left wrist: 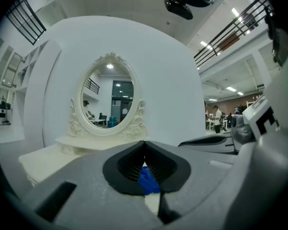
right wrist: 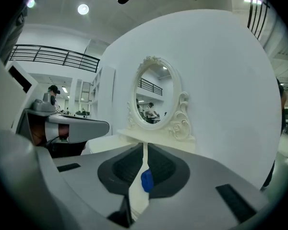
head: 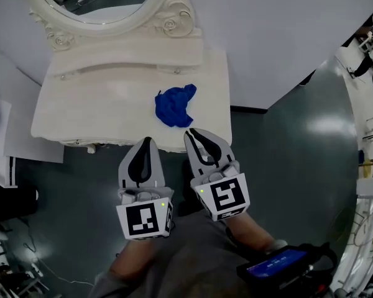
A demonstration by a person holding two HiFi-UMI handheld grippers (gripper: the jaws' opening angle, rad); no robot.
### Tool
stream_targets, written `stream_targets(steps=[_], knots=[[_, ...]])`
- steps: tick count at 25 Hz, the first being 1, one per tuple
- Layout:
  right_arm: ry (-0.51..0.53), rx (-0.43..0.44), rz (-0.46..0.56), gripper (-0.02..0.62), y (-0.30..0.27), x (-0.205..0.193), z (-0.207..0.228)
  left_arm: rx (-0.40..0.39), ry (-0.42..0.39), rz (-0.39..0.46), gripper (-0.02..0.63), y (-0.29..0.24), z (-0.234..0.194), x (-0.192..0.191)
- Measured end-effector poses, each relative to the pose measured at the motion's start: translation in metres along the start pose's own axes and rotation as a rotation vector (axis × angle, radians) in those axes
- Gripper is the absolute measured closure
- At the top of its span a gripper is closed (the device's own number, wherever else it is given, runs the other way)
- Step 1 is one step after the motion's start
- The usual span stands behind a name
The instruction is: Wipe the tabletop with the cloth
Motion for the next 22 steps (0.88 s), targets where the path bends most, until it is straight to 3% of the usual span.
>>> stream_targets(steps=[5, 13, 16, 22], knots=[[-0.023, 0.019, -0.019, 0.578, -0.056, 0.010, 0.040, 0.012, -0.006, -0.028, 0.591, -0.063, -0.012, -0.001], [0.007, 0.138, -0.031, 0.570, -0.129, 0.037, 0.070, 0.069, -0.001, -0.018, 0.591, -0.143, -0.038, 0.014], [0.022, 0.185, -0.041, 0.473, -0.146, 0.046, 0.073, 0.100, -0.005, -0.014, 0.591, -0.157, -0.048, 0.022], [0.048, 0.285, -0.096, 0.370, -0.178, 0.037, 0.068, 0.121, 0.006, -0.041, 0.591, -0.182, -0.068, 0.011]])
Point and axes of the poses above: the fingertips, and each gripper's own axes: y backward along the fingers, z to its right, x out of its top, the point moved 3 cm from there along y, backward along the fingers, and after that the axes turned 12 degrees about -y, right-handed, at the moved point
